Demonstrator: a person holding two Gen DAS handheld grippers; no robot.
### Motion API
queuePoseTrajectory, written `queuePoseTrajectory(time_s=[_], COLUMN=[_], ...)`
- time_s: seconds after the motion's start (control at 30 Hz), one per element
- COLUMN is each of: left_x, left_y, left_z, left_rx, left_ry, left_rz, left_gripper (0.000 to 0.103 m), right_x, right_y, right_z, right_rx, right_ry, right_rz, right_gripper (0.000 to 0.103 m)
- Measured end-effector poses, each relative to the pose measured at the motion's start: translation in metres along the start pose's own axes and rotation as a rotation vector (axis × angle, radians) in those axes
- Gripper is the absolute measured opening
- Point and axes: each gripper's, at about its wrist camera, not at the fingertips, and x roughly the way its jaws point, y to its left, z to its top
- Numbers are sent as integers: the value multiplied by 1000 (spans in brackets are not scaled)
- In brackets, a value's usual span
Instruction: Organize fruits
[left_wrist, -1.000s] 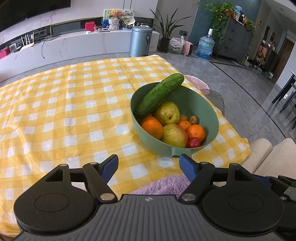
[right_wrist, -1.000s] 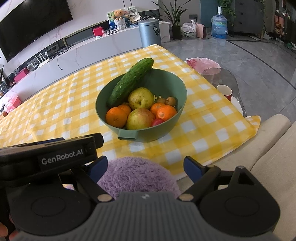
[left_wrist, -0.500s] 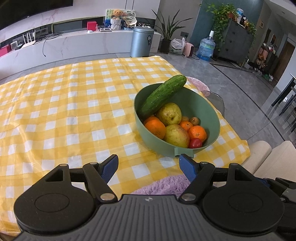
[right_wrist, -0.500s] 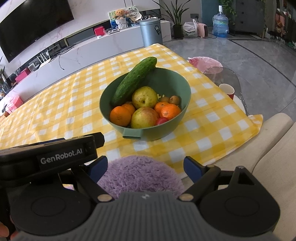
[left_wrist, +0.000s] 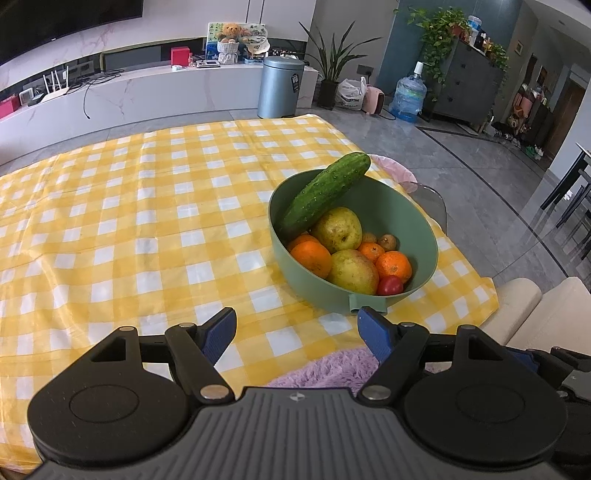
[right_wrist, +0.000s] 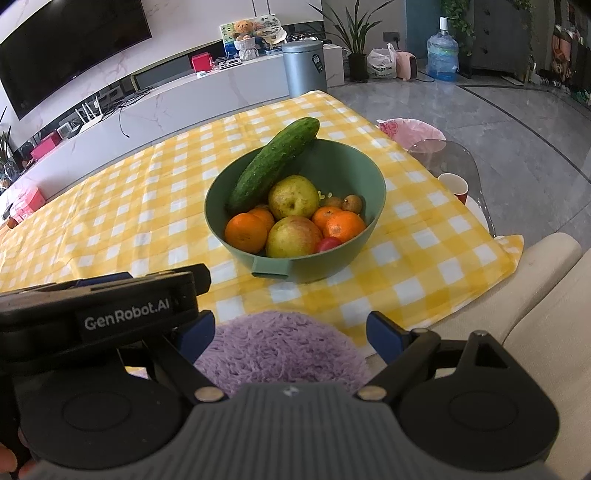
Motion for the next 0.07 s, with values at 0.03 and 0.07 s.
queuePoseTrajectory(time_s=[0.03, 0.07], left_x=[0, -1], left_y=[0, 0], left_z=[0, 0], left_rx=[1, 1], left_ry=[2, 4], left_rz=[2, 4], left_gripper=[88, 88], right_x=[0, 0], right_y=[1, 1], right_z=[0, 0], right_rx=[-1, -3], right_ry=[-1, -1], right_rz=[0, 0], right_gripper=[86, 86])
